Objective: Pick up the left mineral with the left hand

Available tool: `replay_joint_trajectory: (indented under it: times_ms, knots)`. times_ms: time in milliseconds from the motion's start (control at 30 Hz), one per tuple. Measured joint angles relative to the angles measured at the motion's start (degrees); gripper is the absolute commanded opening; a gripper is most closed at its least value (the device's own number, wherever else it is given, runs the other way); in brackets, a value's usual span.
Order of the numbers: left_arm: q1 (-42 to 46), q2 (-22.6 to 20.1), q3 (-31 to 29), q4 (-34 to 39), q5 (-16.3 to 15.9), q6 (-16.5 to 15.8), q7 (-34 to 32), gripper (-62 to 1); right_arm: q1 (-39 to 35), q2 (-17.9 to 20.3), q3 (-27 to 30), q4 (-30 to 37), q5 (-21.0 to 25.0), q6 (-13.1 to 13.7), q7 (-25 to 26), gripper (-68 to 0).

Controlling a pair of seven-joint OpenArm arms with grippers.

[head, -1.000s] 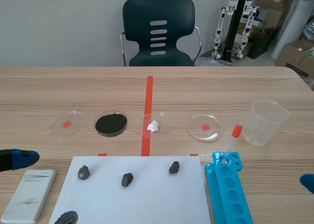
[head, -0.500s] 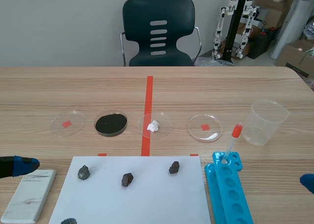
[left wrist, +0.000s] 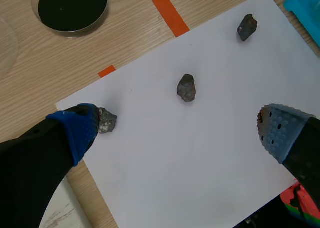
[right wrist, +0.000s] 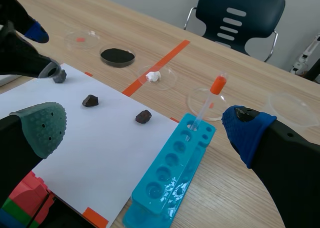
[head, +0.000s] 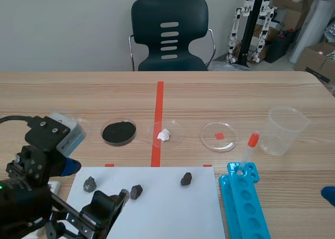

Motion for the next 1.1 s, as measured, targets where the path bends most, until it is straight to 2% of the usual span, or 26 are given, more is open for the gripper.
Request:
replay_joint_trajectory:
  times_ms: [100,167,300,400,567,633,700,1100]
  knots:
    - [-5.4,2.3,4.8,-0.5,0.0,11.8,9.0,1.4,0.0,0.0,0.0,0.0,0.0,0.0,0.0,0.4]
    - [-8.6,3.8,6.3,-1.4,0.0,18.2,13.7,1.4,0.0,0.0,0.0,0.0,0.0,0.0,0.0,0.4]
    - [-14.9,6.7,6.7,-5.6,1.1,23.4,21.2,1.4,0.0,0.0,0.0,0.0,0.0,0.0,0.0,0.4]
    - [-18.4,8.2,6.7,-10.5,1.9,26.5,24.3,1.4,0.0,0.0,0.0,0.0,0.0,0.0,0.0,0.4]
    - [-21.8,8.0,8.4,-16.4,1.9,27.6,28.9,1.4,0.0,0.0,0.0,0.0,0.0,0.0,0.0,0.4]
    - [-22.8,8.0,9.1,-17.4,1.9,30.6,30.9,1.4,0.0,0.0,0.0,0.0,0.0,0.0,0.0,0.4]
    - [-23.8,8.0,9.2,-18.1,1.9,31.5,32.6,1.4,0.0,0.0,0.0,0.0,0.0,0.0,0.0,0.4]
    - [-27.8,8.0,11.2,-20.0,1.9,32.5,33.4,1.4,0.0,0.0,0.0,0.0,0.0,0.0,0.0,0.4]
